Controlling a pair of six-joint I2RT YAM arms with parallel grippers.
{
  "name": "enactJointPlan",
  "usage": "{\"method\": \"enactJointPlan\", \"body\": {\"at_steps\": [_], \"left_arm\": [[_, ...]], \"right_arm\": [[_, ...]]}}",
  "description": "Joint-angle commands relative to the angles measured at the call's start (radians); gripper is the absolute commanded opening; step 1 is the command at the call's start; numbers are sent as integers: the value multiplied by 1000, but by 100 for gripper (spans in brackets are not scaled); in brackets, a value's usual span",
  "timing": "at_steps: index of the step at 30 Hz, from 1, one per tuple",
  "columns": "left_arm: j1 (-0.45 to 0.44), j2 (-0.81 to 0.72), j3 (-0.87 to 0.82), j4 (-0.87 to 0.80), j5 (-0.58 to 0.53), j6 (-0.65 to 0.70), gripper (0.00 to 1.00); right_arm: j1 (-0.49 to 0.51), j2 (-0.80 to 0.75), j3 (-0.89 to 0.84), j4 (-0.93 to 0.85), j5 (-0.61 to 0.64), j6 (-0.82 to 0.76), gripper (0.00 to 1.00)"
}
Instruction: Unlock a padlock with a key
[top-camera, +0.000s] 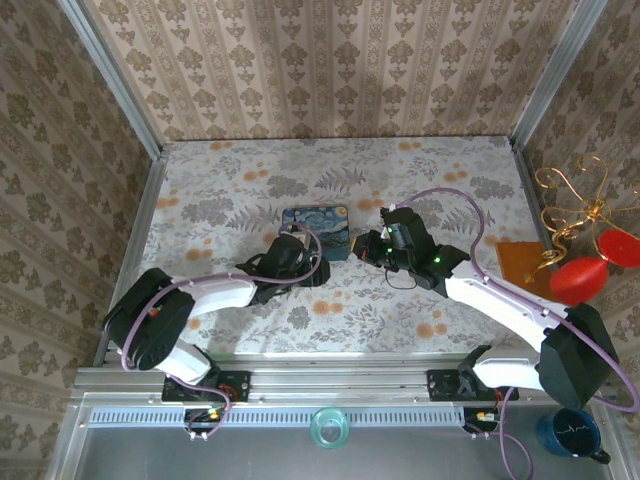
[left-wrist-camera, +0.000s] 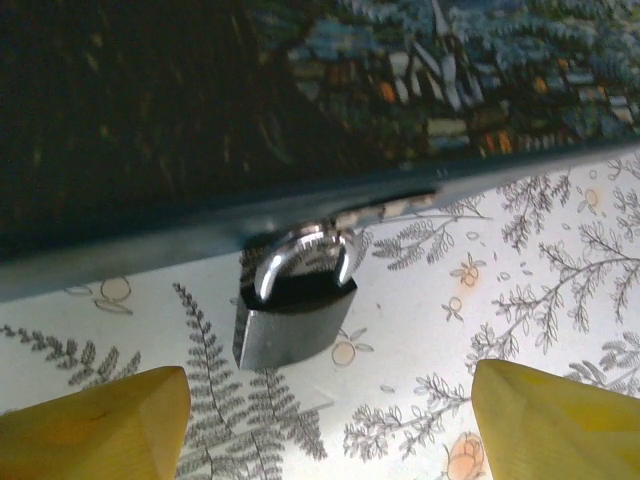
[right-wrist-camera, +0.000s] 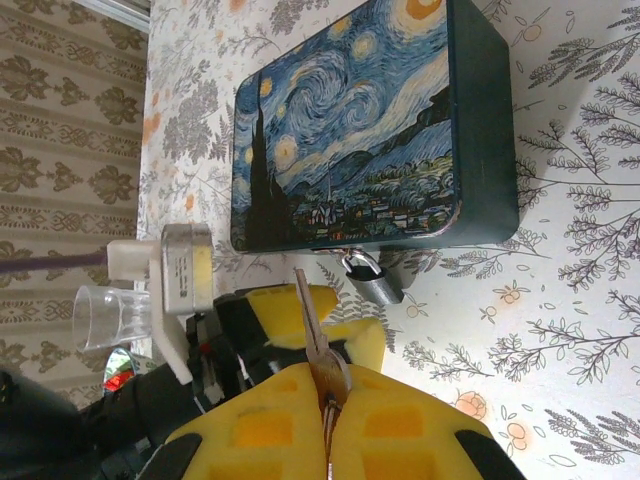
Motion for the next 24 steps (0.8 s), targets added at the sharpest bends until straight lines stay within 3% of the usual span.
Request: {"method": "enactJointPlan", "body": {"at_steps": [1,24], "left_arm": [[8,30,49,7,2,26,74],[31,151,71,42,-4,-41,49]], "right_arm": [[6,-22,-12,-10,-2,11,0],[6,-4,26,-45,-17,11,0]]}}
